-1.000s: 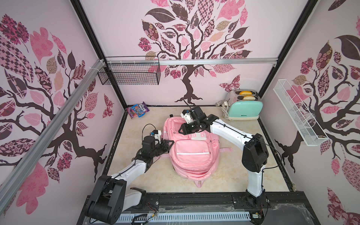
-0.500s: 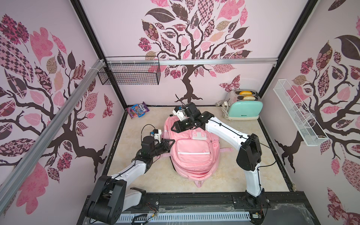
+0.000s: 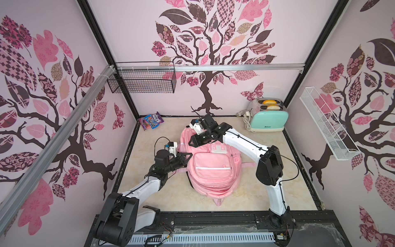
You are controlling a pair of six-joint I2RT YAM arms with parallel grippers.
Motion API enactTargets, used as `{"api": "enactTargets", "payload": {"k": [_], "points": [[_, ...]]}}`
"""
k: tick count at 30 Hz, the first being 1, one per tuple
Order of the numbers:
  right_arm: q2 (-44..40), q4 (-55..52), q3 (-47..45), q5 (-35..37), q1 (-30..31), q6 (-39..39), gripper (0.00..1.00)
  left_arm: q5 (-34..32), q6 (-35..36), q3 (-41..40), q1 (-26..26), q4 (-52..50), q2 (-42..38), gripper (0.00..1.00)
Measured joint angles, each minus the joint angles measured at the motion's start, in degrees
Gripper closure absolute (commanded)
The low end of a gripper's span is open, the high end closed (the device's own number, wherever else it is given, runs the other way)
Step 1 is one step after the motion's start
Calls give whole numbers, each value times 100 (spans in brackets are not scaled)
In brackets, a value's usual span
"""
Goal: Zip up the backpack
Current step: Zip the zipper on the backpack.
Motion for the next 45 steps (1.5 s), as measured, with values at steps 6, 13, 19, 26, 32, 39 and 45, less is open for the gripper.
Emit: {"api": "enactTargets", "payload": {"k": [6,13,19,26,32,39,45], "points": [[96,-24,166,9,4,-17,54,24,-48,-4,0,42,0,100],[289,-70,422,15,24,-20,54,46,-63,-7,4,55,0,100],[527,-227,717,17,35,-63,54,46,-76,-20,20,52,0,100],[634,-365,984,94,35,-157,58,66,-79,-24,22,79,0,100],[647,-466,1043,199,35,-299,65,81,-76,-24,22,83,0,100],[651,-525,1045,258,35,-378,72,87,-76,-24,20,83,0,100],[651,-568,1047,254,35,-466,79,90,-76,-24,22,83,0,100]]}}
